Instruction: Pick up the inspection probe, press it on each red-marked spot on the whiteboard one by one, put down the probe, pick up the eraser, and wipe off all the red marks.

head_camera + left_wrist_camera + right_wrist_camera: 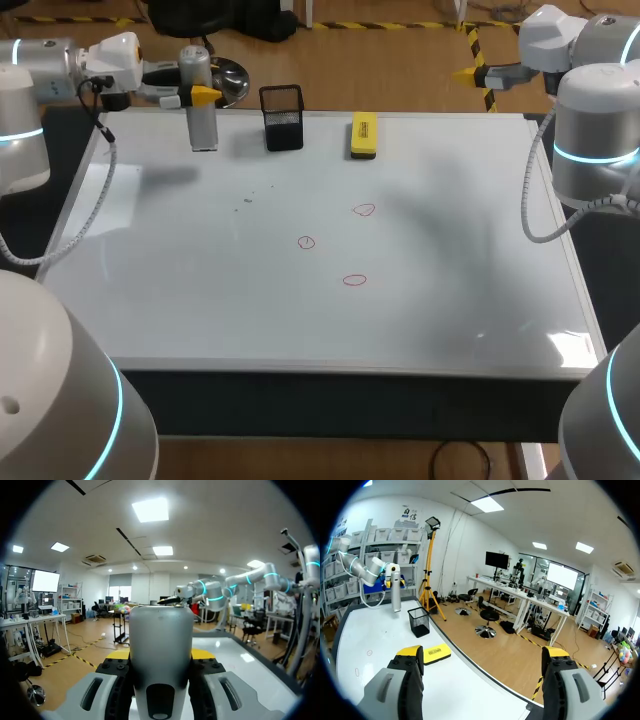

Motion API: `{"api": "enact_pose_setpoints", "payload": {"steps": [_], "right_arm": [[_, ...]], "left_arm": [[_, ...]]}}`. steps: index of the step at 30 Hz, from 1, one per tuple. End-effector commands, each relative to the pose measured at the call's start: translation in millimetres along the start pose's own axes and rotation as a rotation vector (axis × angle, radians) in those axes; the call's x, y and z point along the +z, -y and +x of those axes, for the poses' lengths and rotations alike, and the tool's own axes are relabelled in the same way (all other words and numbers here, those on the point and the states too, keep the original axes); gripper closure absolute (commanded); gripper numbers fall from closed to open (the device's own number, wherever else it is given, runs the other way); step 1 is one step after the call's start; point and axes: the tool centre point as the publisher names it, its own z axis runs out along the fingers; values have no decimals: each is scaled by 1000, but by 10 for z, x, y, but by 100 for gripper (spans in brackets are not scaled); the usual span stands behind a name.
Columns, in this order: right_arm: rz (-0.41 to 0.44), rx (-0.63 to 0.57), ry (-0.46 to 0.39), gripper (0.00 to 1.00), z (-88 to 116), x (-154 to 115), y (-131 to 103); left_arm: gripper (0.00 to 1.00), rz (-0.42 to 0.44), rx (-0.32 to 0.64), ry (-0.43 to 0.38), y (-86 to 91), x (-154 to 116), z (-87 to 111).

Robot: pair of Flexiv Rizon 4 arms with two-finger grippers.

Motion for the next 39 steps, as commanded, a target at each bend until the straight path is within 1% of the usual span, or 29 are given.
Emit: {"api": "enact_pose_setpoints", "payload": {"steps": [1, 15, 16, 17, 18, 19, 20, 21, 23, 26, 27, 28, 29, 33, 35, 36, 39], "right_arm": [[1, 0, -1, 0, -4, 2, 0], [1, 0, -1, 0, -4, 2, 0], [-2, -8, -23, 0, -20, 15, -1], [18, -36, -63, 0, -26, 44, 0], [48, -73, -130, 0, -34, 107, 11], [48, -80, -159, 0, -38, 148, 15], [53, -107, -210, 0, -44, 204, 8], [74, -147, -269, 0, -27, 267, -1], [118, -203, -358, 0, -7, 388, -8], [153, -306, -513, 0, 63, 575, -24], [156, -332, -576, 0, 104, 629, -30], [173, -354, -621, 0, 131, 682, -23], [186, -397, -683, 0, 165, 733, -14], [269, -543, -906, 0, 327, 902, 26], [308, -602, -976, 0, 398, 951, 28], [335, -651, -1037, 0, 458, 983, 34], [421, -814, -1138, 0, 570, 1050, 56]], "left_arm": [[100, 2, 0, -9, -3, -2, -33], [100, 2, 0, -9, -3, -2, -33], [100, 2, 0, -9, -3, -2, -33], [100, 2, 0, -9, -3, -2, -33], [100, 2, 0, -9, -3, -2, -33], [100, 2, 0, -9, -3, -2, -33], [100, 2, 0, -9, -3, -2, -33], [100, 2, 0, -9, -3, -2, -33], [100, 2, 0, -9, -3, -2, -33], [100, 2, 0, -9, -3, -2, -33], [100, 2, 0, -9, -3, -2, -33], [100, 2, 0, -9, -3, -2, -33], [100, 2, 0, -9, -3, -2, -33], [100, 2, 0, -9, -3, -2, -33], [100, 2, 0, -9, -3, -2, -33], [100, 2, 0, -9, -3, -2, -33], [100, 2, 0, -9, -3, -2, -33]]}}
